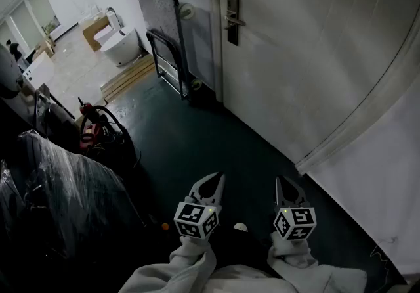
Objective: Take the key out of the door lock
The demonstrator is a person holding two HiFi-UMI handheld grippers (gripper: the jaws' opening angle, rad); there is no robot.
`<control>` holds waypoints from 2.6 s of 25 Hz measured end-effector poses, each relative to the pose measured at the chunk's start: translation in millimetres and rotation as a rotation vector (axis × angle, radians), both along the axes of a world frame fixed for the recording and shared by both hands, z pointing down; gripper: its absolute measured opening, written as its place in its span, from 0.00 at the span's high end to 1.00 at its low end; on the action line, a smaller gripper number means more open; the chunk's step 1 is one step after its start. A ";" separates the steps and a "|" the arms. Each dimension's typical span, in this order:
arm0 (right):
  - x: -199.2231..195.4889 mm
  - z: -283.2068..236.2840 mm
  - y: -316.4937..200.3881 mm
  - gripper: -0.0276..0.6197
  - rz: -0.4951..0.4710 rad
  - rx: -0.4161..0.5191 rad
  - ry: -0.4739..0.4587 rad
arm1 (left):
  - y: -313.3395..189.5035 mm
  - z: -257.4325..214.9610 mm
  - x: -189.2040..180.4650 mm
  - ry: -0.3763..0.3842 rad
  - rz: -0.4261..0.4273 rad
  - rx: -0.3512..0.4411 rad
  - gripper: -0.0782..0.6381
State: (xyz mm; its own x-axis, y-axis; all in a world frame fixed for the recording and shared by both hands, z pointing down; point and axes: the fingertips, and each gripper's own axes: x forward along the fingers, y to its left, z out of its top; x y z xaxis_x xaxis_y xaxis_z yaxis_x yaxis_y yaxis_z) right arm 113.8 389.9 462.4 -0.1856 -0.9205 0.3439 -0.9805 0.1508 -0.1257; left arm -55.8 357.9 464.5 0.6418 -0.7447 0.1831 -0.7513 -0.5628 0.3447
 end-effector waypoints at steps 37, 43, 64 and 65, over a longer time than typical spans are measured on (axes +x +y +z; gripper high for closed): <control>22.9 13.5 0.0 0.88 -0.109 -0.007 -0.045 | 4.1 2.0 31.5 -0.014 -0.087 0.020 0.87; 29.5 17.6 -17.8 0.88 -0.089 -0.019 -0.043 | -17.5 6.5 36.4 -0.009 -0.080 0.014 0.87; 35.3 5.2 -148.5 0.88 -0.061 -0.023 -0.055 | -156.6 1.5 42.8 -0.017 -0.052 -0.016 0.87; 34.8 4.8 -155.5 0.88 -0.059 -0.024 -0.055 | -163.7 1.0 42.7 -0.017 -0.049 -0.017 0.87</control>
State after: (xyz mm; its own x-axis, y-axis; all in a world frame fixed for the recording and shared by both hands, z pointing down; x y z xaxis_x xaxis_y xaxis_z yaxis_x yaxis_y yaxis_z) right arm 148.6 234.5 467.2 -0.2587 -0.8990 0.3533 -0.9615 0.2045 -0.1837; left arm -13.1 194.2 465.5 0.6015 -0.7718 0.2063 -0.7835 -0.5196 0.3408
